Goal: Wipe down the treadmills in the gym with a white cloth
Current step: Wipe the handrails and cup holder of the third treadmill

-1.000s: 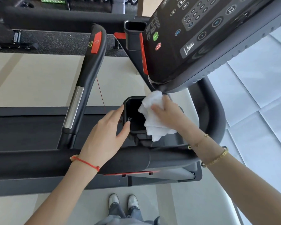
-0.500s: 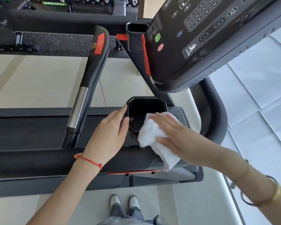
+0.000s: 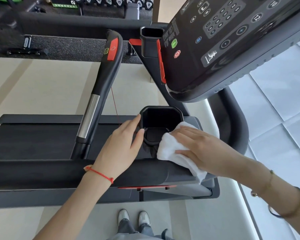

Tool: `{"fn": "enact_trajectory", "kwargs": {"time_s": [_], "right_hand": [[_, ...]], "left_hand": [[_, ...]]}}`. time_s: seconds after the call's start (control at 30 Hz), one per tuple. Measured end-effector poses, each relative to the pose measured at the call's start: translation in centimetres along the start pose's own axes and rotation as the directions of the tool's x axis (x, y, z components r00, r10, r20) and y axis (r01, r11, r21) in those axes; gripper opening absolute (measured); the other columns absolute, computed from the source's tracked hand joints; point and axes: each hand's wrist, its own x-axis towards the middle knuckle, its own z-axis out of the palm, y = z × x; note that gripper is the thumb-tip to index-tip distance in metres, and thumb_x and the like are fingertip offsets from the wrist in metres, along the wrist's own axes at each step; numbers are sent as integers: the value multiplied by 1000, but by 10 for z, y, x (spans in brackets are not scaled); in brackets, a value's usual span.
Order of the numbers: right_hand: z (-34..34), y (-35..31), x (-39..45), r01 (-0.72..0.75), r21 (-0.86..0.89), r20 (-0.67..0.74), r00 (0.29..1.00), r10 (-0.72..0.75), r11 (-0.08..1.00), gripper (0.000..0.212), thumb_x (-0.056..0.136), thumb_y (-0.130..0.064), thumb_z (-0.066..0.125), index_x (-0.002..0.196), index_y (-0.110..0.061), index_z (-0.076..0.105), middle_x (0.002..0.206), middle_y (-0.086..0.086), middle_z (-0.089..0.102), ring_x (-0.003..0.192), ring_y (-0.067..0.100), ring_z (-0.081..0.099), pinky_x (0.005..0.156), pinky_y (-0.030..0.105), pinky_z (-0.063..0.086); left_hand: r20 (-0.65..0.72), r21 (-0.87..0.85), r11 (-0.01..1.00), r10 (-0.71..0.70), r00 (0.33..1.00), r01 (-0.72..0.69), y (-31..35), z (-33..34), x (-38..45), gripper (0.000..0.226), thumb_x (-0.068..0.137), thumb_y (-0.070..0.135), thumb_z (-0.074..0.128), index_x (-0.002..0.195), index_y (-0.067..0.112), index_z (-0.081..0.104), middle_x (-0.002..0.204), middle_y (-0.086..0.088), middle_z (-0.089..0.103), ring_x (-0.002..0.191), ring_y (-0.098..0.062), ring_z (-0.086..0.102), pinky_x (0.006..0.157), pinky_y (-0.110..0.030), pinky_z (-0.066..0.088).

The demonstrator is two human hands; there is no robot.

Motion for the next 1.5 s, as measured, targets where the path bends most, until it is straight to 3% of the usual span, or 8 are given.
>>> {"fn": "enact_trajectory", "kwargs": {"time_s": [0.17, 0.3, 0.43, 0.53, 0.67, 0.83, 1.2, 1.5], "right_hand": [[14, -24, 44, -122, -43, 107, 986, 126, 992, 35, 100, -44, 36, 97, -11, 49, 92, 3, 64, 85, 25, 57, 89, 35, 39], [21, -32, 39, -154, 69, -10, 988, 155, 986, 29, 101, -39, 40, 93, -12, 46, 79, -3, 53, 75, 23, 55, 77, 37, 43], [15, -24, 14, -56, 345, -60, 995, 81, 937, 27, 101, -25, 47, 122, -11, 56, 111, -7, 60, 104, 10, 52, 97, 29, 42], [14, -25, -7, 0, 449, -9, 1000, 4, 893, 46, 102, -34, 37, 147, -30, 30, 148, -17, 37, 140, 6, 29, 116, 31, 26], [27, -42, -11, 173, 112, -94, 982, -163, 979, 50, 103, -39, 33, 147, -14, 38, 154, -3, 37, 145, 11, 25, 120, 37, 21], [58, -80, 9, 52, -356, -278, 947, -159, 933, 58, 102, -49, 33, 134, -6, 55, 140, 10, 54, 132, 22, 50, 106, 40, 44], [75, -128, 49, -149, -386, -513, 855, -77, 910, 51, 102, -48, 35, 116, -11, 68, 112, -2, 70, 93, 13, 69, 76, 25, 55], [99, -242, 157, -189, -345, -564, 825, -42, 919, 51, 101, -51, 36, 112, -13, 69, 107, -4, 69, 89, 11, 67, 80, 24, 51]], "left_hand": [[-7, 12, 1000, -7, 1000, 7, 0, 1, 1, 50, 101, 30, 37, 150, 18, 37, 126, 0, 58, 110, -18, 58, 93, -34, 49], [-20, 24, 1000, -9, 1000, 10, 1, 0, 0, 47, 103, 26, 38, 149, 17, 39, 128, -1, 59, 111, -18, 58, 94, -32, 48], [-23, 60, 998, 18, 1000, -17, 6, -6, -7, 46, 101, 28, 43, 146, 19, 43, 128, 1, 60, 111, -18, 60, 90, -39, 51], [-51, 77, 996, 40, 998, -36, 7, -15, -23, 43, 99, 28, 45, 142, 20, 49, 123, 5, 62, 108, -15, 61, 90, -39, 53], [-147, 98, 995, 37, 988, -23, 0, -31, -48, 39, 99, 25, 47, 135, 17, 57, 120, 5, 65, 106, -13, 63, 95, -34, 52], [-243, 156, 988, 36, 969, 3, -22, -51, -75, 31, 97, 19, 51, 125, 14, 65, 117, 3, 67, 106, -14, 63, 97, -39, 51], [-282, 354, 934, 155, 947, -48, -100, -101, -113, 25, 98, 22, 48, 101, 15, 72, 101, 5, 71, 94, -17, 66, 97, -41, 43], [-252, 374, 926, 154, 955, -51, -173, -176, -133, 25, 98, 23, 48, 101, 16, 72, 98, 6, 72, 90, -16, 66, 98, -43, 42]]}}
